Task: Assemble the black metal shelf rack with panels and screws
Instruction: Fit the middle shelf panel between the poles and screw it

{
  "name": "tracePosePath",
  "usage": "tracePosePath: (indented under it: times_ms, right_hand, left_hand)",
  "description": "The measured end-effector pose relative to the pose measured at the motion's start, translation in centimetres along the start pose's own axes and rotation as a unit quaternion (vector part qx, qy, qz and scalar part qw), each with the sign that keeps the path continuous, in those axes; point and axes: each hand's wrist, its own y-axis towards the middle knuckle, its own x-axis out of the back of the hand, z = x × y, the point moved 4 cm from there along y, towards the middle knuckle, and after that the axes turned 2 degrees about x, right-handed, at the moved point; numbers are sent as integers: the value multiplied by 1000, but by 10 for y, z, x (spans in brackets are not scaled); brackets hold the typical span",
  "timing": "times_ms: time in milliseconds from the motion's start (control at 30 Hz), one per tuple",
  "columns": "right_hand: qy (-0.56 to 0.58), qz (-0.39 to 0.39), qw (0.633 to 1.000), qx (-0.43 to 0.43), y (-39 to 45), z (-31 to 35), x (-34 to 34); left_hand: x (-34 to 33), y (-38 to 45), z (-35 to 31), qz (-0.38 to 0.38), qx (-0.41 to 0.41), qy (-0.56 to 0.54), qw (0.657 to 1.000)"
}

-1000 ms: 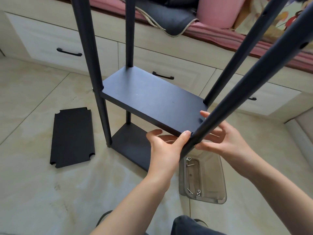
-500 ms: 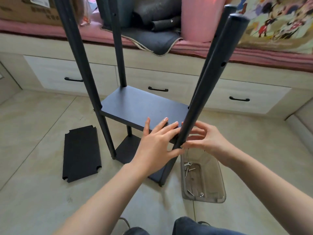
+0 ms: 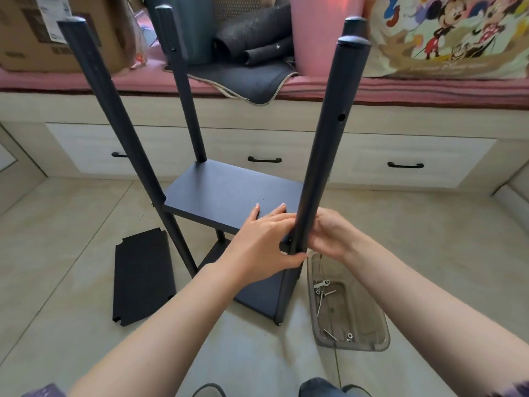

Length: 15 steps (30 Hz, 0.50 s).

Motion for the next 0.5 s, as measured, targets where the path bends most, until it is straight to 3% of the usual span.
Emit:
tracePosePath:
  times_ms: [233, 500]
  right_hand:
    - [-17, 46, 996, 68, -3, -3, 10]
    - [-10, 42, 999, 18, -10, 1, 16]
  left_hand:
    - [-5, 1, 0, 36, 4, 30, 999]
    - [-9, 7, 3, 31, 21, 19, 999]
